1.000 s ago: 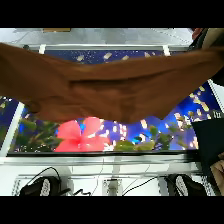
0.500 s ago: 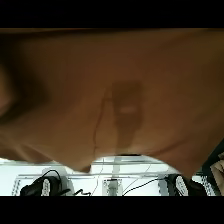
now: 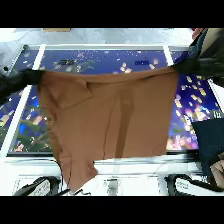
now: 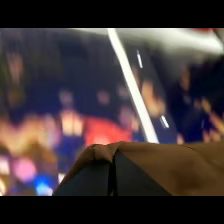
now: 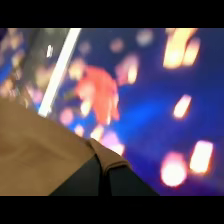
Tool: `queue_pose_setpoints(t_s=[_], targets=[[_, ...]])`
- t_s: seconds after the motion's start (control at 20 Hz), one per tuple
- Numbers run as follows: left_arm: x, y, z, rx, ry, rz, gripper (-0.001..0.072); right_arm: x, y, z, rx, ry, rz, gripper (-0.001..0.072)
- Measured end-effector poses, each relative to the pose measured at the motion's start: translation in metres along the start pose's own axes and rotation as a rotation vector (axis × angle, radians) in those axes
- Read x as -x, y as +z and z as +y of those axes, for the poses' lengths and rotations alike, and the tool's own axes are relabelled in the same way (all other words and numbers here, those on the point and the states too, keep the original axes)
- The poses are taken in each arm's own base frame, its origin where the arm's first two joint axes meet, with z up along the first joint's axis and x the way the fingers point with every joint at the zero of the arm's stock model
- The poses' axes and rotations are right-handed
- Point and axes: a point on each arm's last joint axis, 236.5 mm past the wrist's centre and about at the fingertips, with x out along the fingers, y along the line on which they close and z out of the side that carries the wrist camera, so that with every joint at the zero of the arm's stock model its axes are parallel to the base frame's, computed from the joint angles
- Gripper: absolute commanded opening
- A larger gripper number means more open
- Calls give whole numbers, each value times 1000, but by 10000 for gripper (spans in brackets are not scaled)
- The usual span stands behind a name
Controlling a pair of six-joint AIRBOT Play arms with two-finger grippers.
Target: Fold the clothes and pants, and hang the long-sleeved shirts on hangers.
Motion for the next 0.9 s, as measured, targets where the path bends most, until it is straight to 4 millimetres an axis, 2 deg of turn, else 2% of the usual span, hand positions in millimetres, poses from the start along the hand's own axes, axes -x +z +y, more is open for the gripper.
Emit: queue_pose_setpoints(t_s=[0.1,0.2,0.3,0.45,0.55,0.65,0.75,0.9], targets=[[-47,-35,31,101,13,72,7,-52,-11,-29,-42,-19,48,12],[-81,-57,55,177,39,85,6,-92,-17,-58,-80,-55,48,12],[-103,-69,72,200,65,81,5,-117,-17,-81,-109,-91,21,12],[-115,-76,79,197,67,90,4,-136,-17,-100,-133,-128,-6,12],[-111,-82,75,165,42,142,5,-140,-25,-104,-129,-136,20,12],[-95,-93,69,133,25,241,4,-140,-39,-103,-116,-135,84,12],[-69,-107,70,91,40,367,6,-137,-60,-100,-92,-131,180,12],[-22,-118,76,47,85,503,6,-121,-88,-91,-52,-117,343,12]])
